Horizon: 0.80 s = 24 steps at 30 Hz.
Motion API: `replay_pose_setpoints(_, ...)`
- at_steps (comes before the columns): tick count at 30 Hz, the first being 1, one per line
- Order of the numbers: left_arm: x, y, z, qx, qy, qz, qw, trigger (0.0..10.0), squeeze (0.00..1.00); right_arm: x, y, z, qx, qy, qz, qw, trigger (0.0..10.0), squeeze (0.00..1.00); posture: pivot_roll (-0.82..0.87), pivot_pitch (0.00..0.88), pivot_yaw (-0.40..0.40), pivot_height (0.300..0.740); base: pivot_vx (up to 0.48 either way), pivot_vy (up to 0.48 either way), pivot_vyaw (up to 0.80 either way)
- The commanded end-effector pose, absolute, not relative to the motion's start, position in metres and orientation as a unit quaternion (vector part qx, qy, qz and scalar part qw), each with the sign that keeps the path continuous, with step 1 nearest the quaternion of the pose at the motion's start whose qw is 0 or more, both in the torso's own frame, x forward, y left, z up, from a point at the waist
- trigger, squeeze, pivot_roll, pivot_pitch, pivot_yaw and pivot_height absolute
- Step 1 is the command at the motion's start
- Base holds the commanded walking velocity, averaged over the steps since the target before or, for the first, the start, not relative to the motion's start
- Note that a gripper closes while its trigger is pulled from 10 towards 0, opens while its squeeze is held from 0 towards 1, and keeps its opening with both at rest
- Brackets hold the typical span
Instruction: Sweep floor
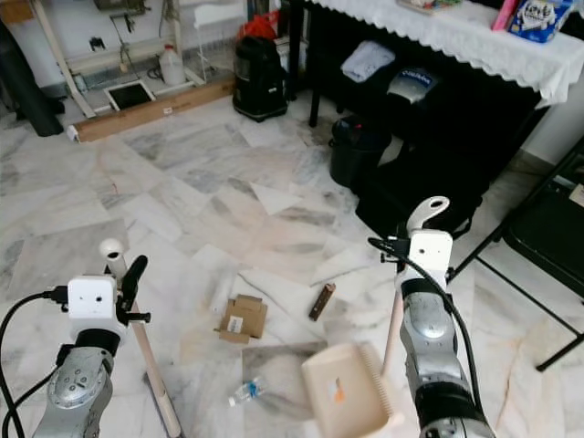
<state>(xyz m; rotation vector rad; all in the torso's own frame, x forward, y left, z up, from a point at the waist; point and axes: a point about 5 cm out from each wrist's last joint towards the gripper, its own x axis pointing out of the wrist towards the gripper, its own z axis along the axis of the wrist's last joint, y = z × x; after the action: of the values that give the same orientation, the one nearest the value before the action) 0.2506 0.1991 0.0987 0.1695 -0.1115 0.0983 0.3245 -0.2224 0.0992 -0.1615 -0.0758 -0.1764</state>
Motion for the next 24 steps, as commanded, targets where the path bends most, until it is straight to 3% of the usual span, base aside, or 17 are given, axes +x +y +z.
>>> replay_pose_setpoints(1,0.249,0.197,0.105,0.083,-0.065,0.040,0.994,10.0,0.00,0.331,-0.218,0.107,-0.077,-0.052,-0.078,0.993,10.0,0.00,-0.04,0.200,-0.062,0.740,0.000,0.000,0.00)
replay_pose_setpoints(18,0.241,0.193,0.122,0.082,-0.081,0.016,0.993,10.0,0.00,0.342,-0.211,0.109,-0.067,-0.065,-0.044,0.995,10.0,0.00,-0.01,0.284,-0.076,0.740,0.000,0.000,0.00)
replay_pose_setpoints(24,0.238,0.191,0.125,0.078,-0.082,0.016,0.993,10.0,0.00,0.344,-0.209,0.115,-0.064,-0.081,-0.039,0.994,10.0,0.00,-0.01,0.267,-0.083,0.740,0.000,0.000,0.00)
